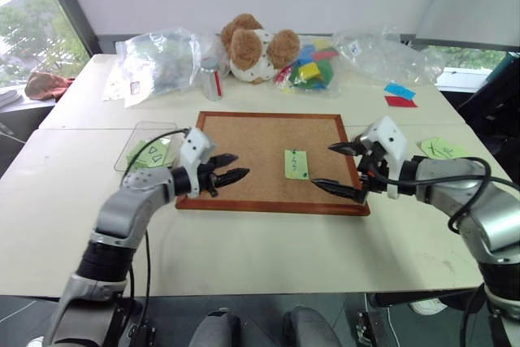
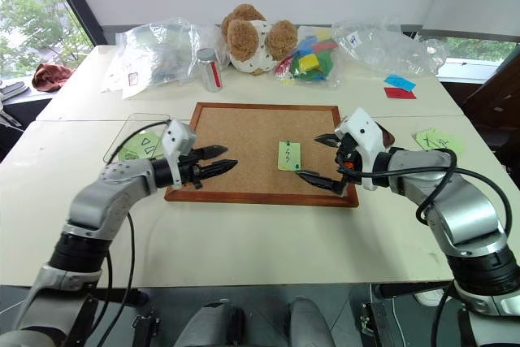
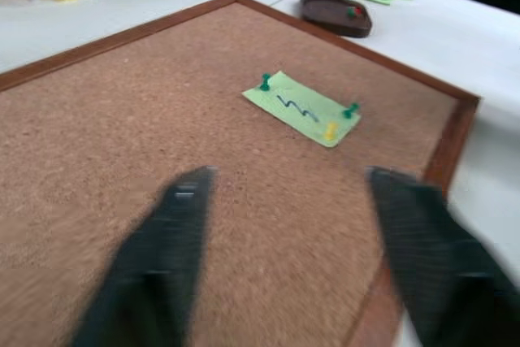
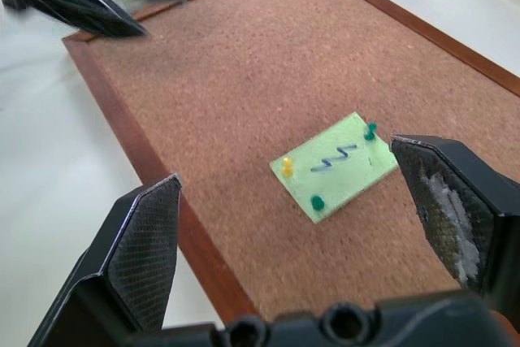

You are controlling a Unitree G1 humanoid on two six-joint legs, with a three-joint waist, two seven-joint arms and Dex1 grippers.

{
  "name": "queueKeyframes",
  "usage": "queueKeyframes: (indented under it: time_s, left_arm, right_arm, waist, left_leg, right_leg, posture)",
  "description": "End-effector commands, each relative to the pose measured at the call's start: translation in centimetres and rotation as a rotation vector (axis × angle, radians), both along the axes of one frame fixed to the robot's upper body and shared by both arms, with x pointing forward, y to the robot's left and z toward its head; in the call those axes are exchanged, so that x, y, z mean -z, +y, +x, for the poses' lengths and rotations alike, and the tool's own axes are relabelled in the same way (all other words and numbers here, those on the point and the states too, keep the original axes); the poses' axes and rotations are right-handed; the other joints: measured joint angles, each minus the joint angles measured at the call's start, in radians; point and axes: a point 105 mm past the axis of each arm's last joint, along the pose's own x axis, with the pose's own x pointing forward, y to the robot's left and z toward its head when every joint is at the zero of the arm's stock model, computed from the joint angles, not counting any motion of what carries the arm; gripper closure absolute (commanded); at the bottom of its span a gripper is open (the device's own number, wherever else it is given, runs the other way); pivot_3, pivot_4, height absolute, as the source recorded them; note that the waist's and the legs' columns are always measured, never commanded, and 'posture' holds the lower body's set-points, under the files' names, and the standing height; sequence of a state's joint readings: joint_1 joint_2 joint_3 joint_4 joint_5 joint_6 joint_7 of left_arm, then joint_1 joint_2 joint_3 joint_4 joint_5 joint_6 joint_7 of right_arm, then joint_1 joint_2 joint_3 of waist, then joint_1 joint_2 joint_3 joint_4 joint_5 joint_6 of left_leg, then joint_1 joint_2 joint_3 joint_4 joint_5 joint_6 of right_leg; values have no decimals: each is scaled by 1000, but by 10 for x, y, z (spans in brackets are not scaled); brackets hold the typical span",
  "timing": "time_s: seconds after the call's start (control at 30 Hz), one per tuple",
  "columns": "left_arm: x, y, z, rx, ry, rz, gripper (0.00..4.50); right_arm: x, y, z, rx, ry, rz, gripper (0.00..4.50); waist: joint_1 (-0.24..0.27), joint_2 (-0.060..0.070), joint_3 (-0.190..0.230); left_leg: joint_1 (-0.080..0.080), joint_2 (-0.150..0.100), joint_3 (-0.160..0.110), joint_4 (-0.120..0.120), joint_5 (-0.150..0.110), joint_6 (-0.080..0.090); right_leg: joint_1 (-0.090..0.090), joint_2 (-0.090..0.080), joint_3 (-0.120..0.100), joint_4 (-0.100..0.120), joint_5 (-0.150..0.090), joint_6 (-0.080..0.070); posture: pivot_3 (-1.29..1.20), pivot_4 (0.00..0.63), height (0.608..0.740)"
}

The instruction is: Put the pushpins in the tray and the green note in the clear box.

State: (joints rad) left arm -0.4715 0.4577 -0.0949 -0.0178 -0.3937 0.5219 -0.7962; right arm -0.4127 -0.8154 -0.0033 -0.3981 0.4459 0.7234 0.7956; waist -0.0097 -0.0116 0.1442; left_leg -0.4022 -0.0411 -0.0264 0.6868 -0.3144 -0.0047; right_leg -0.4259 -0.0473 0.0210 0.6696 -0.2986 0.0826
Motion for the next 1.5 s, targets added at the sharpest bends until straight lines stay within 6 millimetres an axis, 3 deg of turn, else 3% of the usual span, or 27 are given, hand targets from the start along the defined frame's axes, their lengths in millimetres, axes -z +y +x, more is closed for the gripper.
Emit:
queueKeyframes:
  time_s: [0.03,0.07,0.1,0.37,0.6,0.63,0.73,1.33,1.43,1.5]
  left_arm:
    - [-3,-3,10,-35,-60,17,3866]
    - [2,-4,13,-48,-57,24,4291]
    - [5,-5,15,-55,-55,29,4406]
    - [45,-5,23,-121,6,59,4406]
    - [59,2,23,-151,29,81,4406]
    - [59,2,23,-154,28,81,4500]
    - [59,3,23,-159,28,80,4500]
    - [65,3,15,-170,47,77,4500]
    - [65,4,14,-170,49,80,4500]
    - [66,4,14,-171,50,81,4500]
  right_arm:
    - [-11,3,7,15,-59,9,0]
    - [-11,4,11,30,-59,18,0]
    - [-11,4,13,40,-60,23,0]
    - [3,12,65,226,19,75,0]
    - [23,25,94,264,83,95,0]
    - [27,27,97,270,91,101,536]
    - [33,32,102,265,100,107,1675]
    - [52,42,121,274,119,110,1675]
    - [54,41,122,279,121,107,2539]
    - [54,42,122,276,125,111,3449]
  waist:
    - [-1,0,0]
    - [-2,0,0]
    - [-3,0,0]
    - [-3,0,0]
    - [-4,0,-1]
    - [-4,0,-1]
    - [-5,0,-1]
    - [-11,1,-1]
    - [-11,1,-1]
    - [-11,1,-1]
  left_leg:
    - [0,0,0,0,0,0]
    - [0,0,0,0,0,0]
    - [0,0,0,0,0,0]
    - [1,0,1,1,0,-1]
    - [3,0,1,1,0,-1]
    - [3,0,1,1,0,-1]
    - [5,0,1,1,1,-1]
    - [10,0,2,-2,1,-2]
    - [10,0,2,-2,1,-2]
    - [10,0,2,-2,1,-2]
  right_leg:
    - [0,0,0,0,0,0]
    - [0,0,0,0,0,0]
    - [0,0,0,1,0,0]
    - [0,0,0,2,0,0]
    - [1,0,0,3,0,0]
    - [1,0,0,3,0,0]
    - [2,0,0,6,0,0]
    - [2,0,1,12,0,0]
    - [2,0,1,12,0,0]
    - [2,0,1,12,0,0]
  posture:
    - [0,150,740]
    - [0,150,740]
    - [0,150,740]
    - [0,150,740]
    - [0,150,740]
    - [0,150,740]
    - [0,150,740]
    - [0,150,740]
    - [0,150,740]
    - [0,150,740]
